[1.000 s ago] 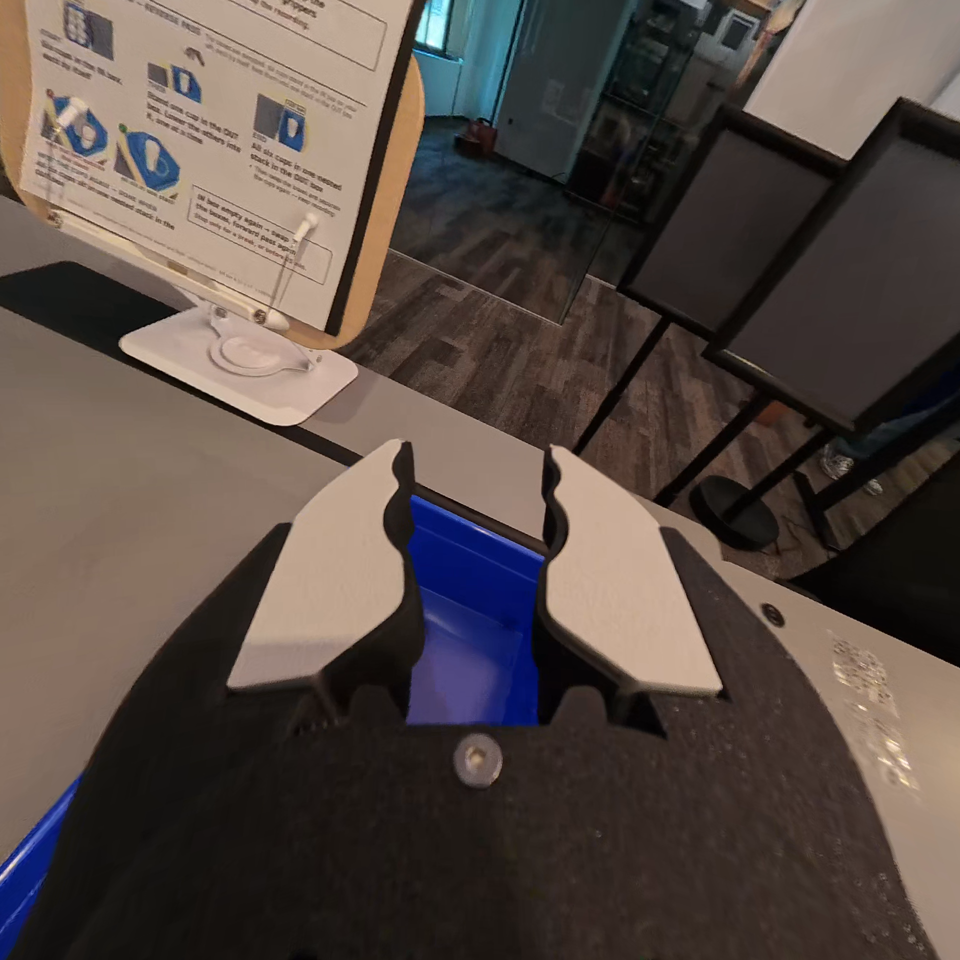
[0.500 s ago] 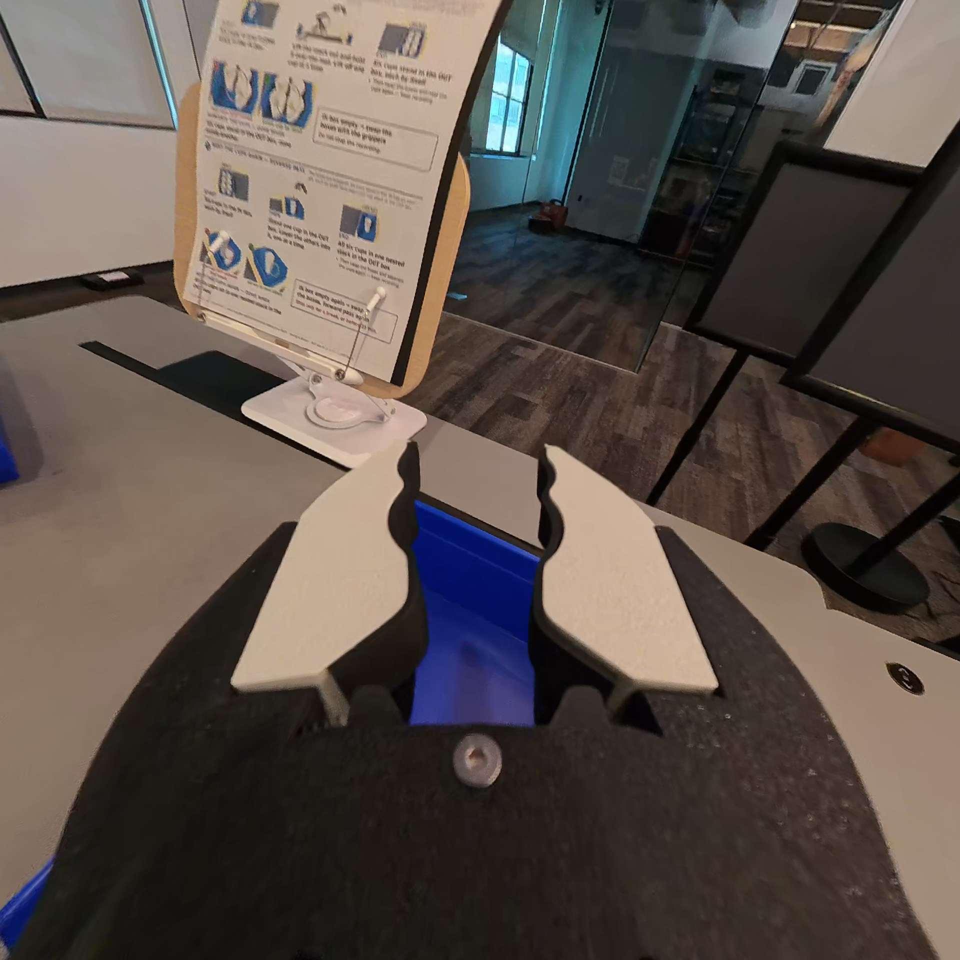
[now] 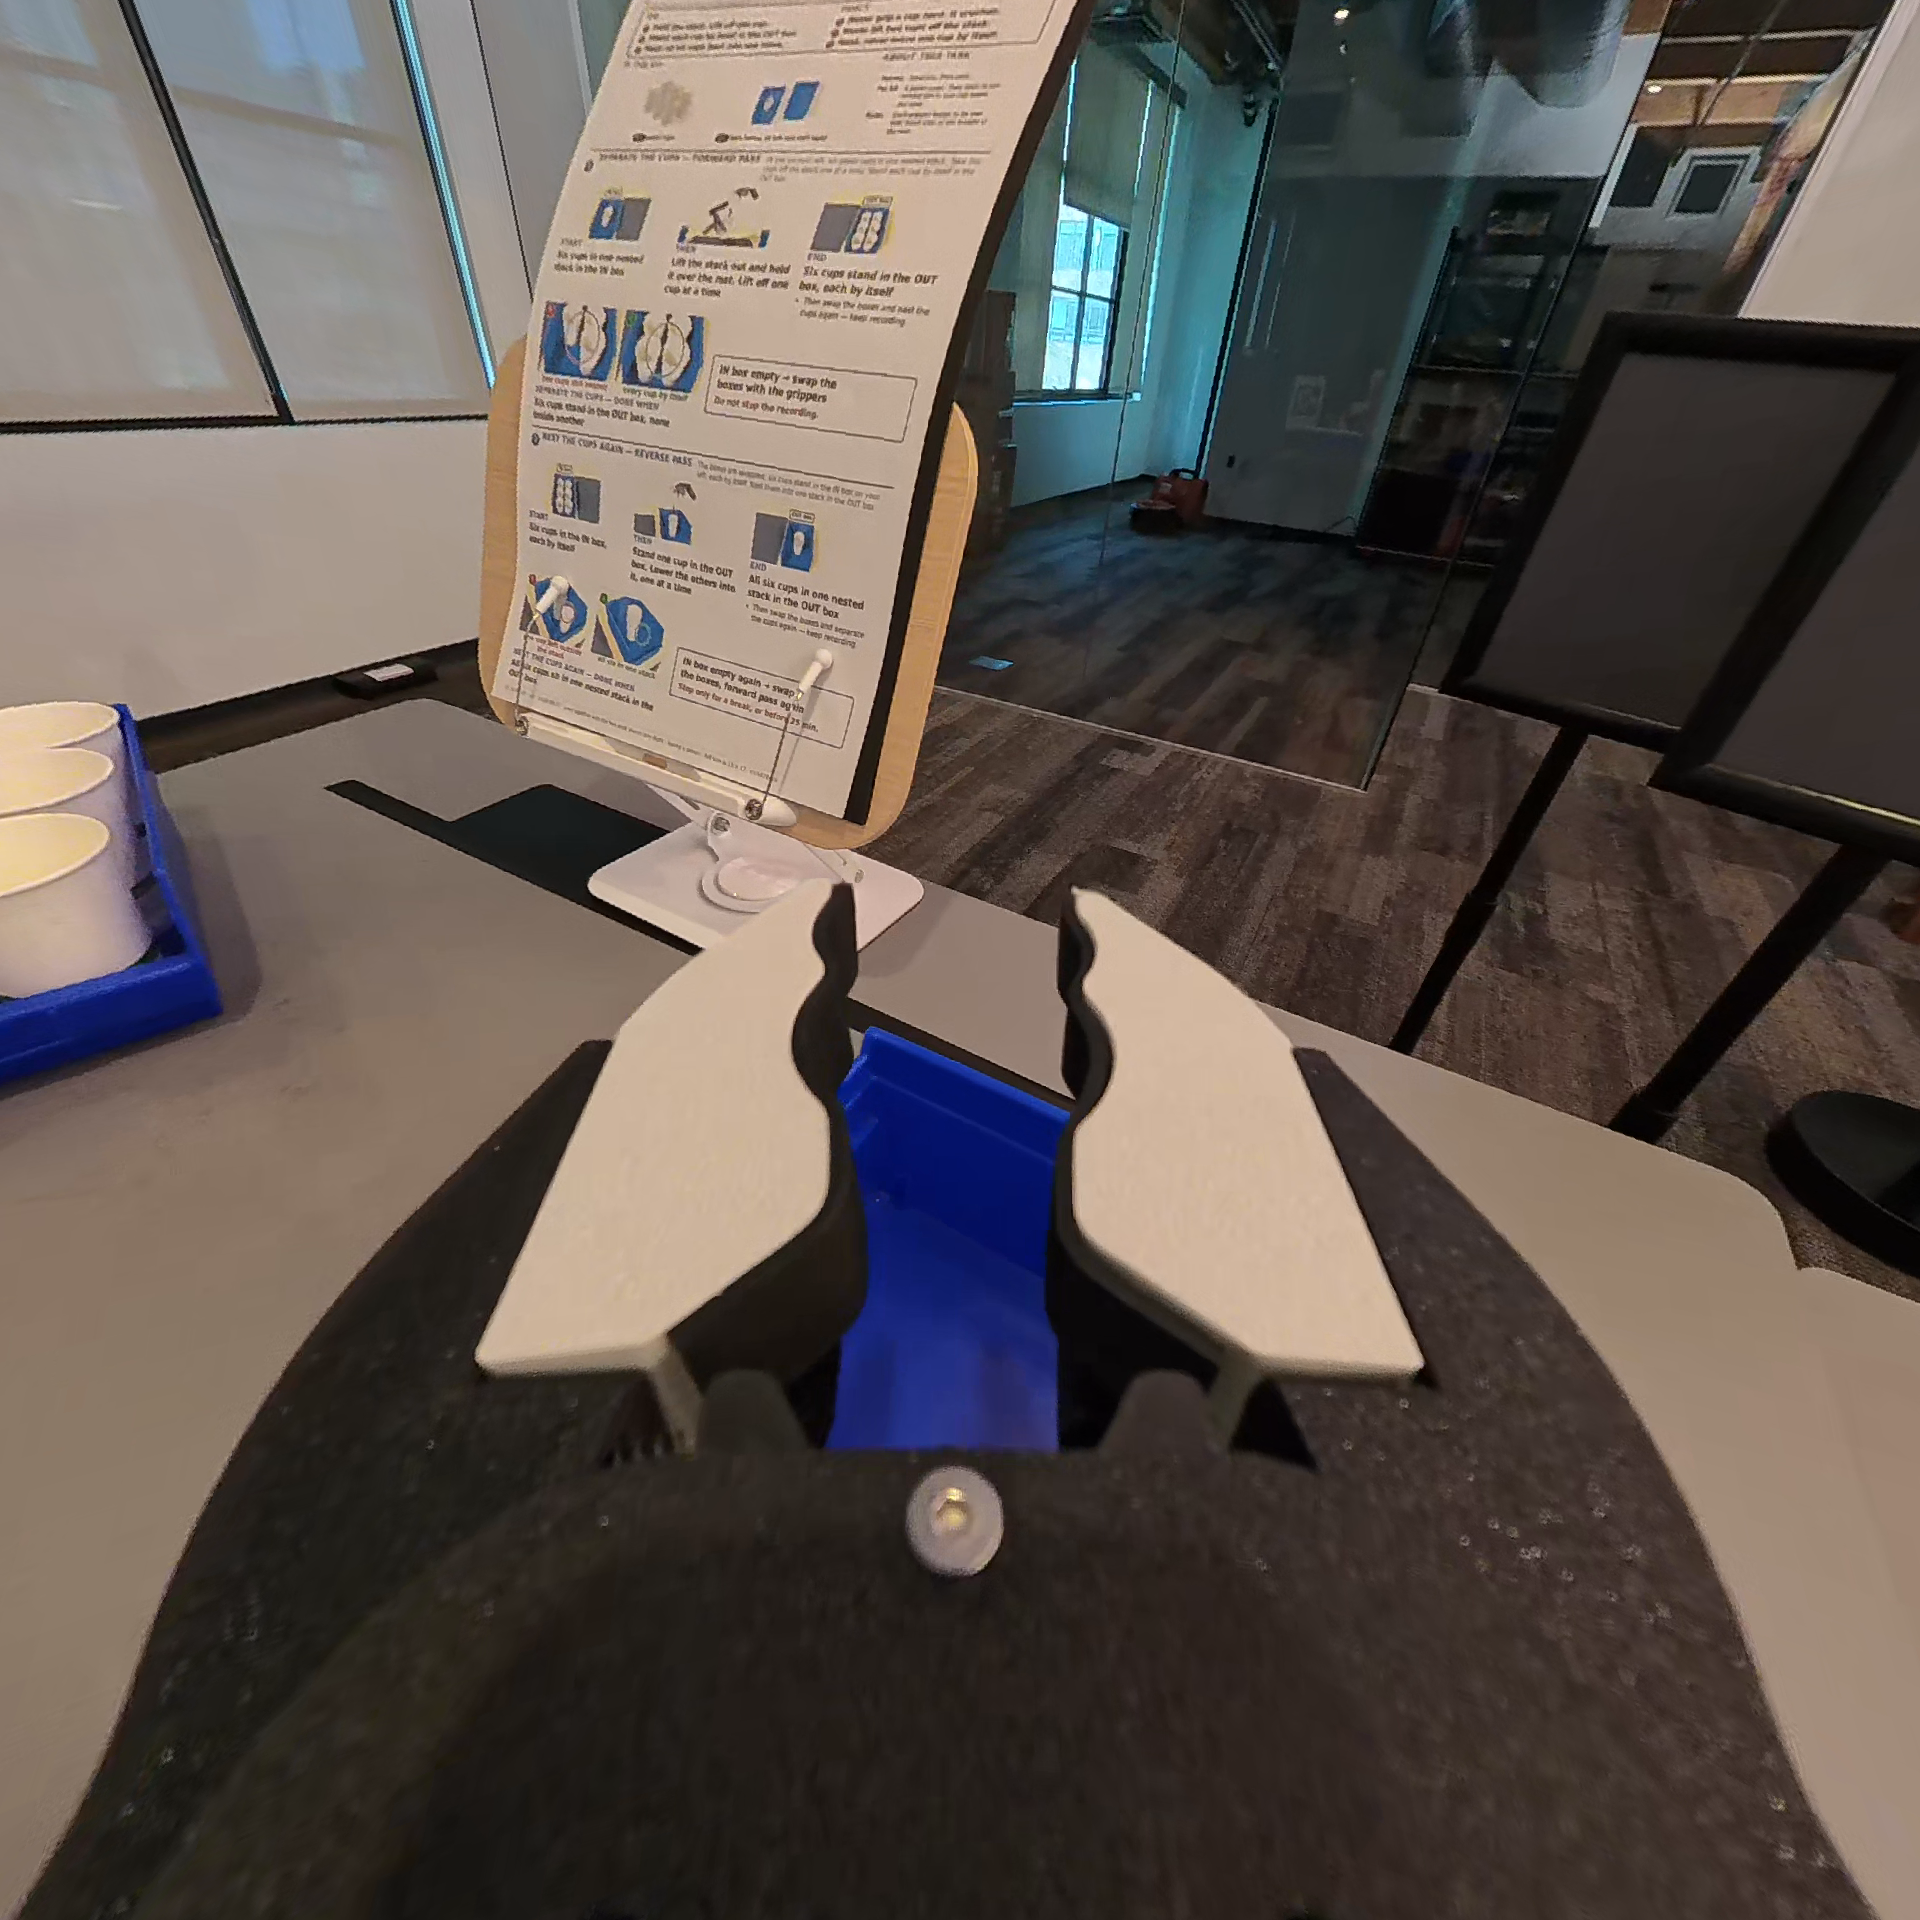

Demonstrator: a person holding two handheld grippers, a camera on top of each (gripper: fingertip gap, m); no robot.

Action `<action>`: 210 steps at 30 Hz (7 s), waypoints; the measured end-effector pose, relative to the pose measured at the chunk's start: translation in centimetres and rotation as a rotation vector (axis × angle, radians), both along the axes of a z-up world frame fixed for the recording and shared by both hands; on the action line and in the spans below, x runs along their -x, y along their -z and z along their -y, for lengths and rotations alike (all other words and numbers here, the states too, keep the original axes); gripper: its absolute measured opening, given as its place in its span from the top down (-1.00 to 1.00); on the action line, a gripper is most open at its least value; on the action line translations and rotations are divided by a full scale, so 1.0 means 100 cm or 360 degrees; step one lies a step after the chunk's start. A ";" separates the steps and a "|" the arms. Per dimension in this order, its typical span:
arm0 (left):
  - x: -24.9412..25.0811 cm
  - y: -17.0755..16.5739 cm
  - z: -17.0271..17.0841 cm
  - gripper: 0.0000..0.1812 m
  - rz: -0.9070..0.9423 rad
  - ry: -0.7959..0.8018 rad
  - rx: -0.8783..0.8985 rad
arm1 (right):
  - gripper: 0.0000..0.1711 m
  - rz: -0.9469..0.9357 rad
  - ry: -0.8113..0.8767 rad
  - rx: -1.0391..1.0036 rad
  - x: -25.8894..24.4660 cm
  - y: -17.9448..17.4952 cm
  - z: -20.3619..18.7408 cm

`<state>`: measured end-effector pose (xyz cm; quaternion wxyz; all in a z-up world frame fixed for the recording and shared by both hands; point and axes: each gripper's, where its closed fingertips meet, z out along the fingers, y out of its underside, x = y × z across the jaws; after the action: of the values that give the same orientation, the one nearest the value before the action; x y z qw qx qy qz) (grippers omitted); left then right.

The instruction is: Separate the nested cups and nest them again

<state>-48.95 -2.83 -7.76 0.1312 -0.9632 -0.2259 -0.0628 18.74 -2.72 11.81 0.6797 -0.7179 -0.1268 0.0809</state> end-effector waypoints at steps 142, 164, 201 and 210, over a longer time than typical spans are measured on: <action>-0.359 -0.147 0.112 0.99 -0.0849 0.3830 -0.0626 | -0.01 0.0277 -0.1762 -0.0067 0.319 0.051 0.071; -0.329 -0.180 0.104 0.56 -0.0871 0.3409 -0.1138 | 0.00 -0.0090 -0.0250 0.0620 0.004 0.168 -0.066; -0.264 -0.179 0.072 0.62 -0.1097 0.3161 -0.0941 | -0.24 0.0263 -0.0071 0.1847 -0.008 0.217 0.041; -0.088 -0.080 -0.004 0.62 -0.1121 0.2540 -0.0097 | -0.21 0.0553 0.0016 0.1153 0.009 0.100 0.062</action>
<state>-40.12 -2.44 0.22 0.1360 -0.7932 0.5718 0.1594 17.86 -8.95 1.80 0.3515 -0.9147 -0.1996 -0.0056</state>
